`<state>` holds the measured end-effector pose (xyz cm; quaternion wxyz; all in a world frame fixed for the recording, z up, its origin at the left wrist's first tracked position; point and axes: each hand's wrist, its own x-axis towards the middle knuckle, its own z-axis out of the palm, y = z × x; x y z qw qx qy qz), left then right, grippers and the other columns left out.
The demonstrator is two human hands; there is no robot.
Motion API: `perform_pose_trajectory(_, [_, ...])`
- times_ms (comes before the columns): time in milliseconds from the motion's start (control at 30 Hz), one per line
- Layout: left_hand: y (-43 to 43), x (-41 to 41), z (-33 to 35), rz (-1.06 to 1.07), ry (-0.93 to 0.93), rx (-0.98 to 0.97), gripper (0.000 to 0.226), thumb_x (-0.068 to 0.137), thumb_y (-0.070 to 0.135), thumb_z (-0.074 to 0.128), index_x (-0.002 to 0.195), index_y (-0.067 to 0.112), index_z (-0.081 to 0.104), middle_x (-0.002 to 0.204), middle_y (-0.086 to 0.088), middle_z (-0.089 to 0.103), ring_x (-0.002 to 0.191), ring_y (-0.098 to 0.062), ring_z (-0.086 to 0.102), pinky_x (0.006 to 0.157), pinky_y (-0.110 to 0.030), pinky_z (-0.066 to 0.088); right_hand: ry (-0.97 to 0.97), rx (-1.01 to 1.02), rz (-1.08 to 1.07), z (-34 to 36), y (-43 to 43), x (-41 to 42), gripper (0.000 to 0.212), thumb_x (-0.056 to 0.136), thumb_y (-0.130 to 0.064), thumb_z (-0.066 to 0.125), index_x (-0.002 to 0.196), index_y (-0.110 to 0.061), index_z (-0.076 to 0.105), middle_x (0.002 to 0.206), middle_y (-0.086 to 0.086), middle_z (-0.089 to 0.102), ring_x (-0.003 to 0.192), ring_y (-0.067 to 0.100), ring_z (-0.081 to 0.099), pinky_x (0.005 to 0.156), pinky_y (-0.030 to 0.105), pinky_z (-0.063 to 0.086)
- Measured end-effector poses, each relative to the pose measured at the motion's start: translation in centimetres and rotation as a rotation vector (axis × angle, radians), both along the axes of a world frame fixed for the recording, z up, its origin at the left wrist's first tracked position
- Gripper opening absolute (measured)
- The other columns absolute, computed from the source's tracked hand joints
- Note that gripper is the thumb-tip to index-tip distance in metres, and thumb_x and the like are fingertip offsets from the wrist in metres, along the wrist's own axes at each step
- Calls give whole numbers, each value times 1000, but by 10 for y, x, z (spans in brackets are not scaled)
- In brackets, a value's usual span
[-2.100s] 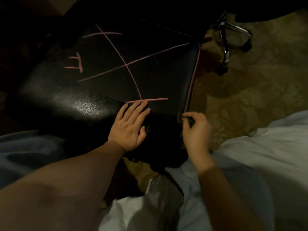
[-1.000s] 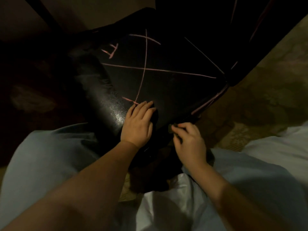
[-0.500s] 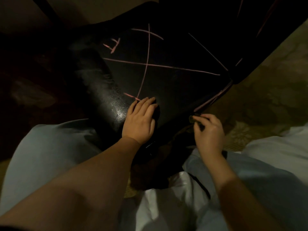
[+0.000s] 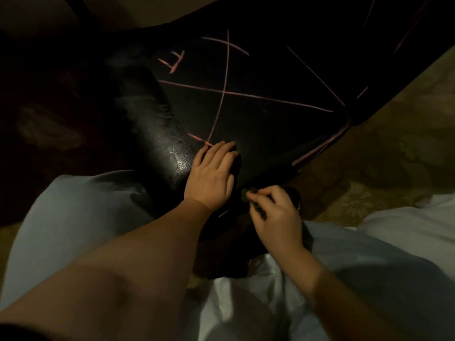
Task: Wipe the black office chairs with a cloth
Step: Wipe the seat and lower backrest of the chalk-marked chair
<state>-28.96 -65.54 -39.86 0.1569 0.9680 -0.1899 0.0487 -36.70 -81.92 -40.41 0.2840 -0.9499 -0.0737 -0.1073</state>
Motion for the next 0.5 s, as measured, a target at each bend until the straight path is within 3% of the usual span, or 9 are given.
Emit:
perform_pose_trajectory(200, [0, 0, -1, 4, 7, 4, 48, 78, 22, 42, 122, 11, 58, 138, -7, 53, 131, -25, 45, 112, -44, 27, -22, -26, 8, 3, -6, 7, 26, 74, -5, 77, 98, -15, 76, 92, 6, 62, 85, 25, 61, 68, 30, 52])
perform_pose_trajectory(400, [0, 0, -1, 5, 23, 3, 49, 80, 24, 41, 124, 11, 58, 139, -7, 52, 132, -25, 43, 112, -47, 28, 11, 6, -287, 4, -42, 39, 25, 78, -2, 74, 101, -13, 75, 96, 9, 62, 90, 28, 61, 72, 33, 52])
perform_pose_trajectory(500, [0, 0, -1, 8, 12, -7, 49, 79, 24, 42, 123, 11, 58, 139, -7, 52, 132, -24, 43, 112, -46, 27, 34, 19, -331, 1, -45, 43, 25, 80, -2, 72, 103, -12, 75, 98, 9, 62, 94, 29, 61, 76, 28, 47])
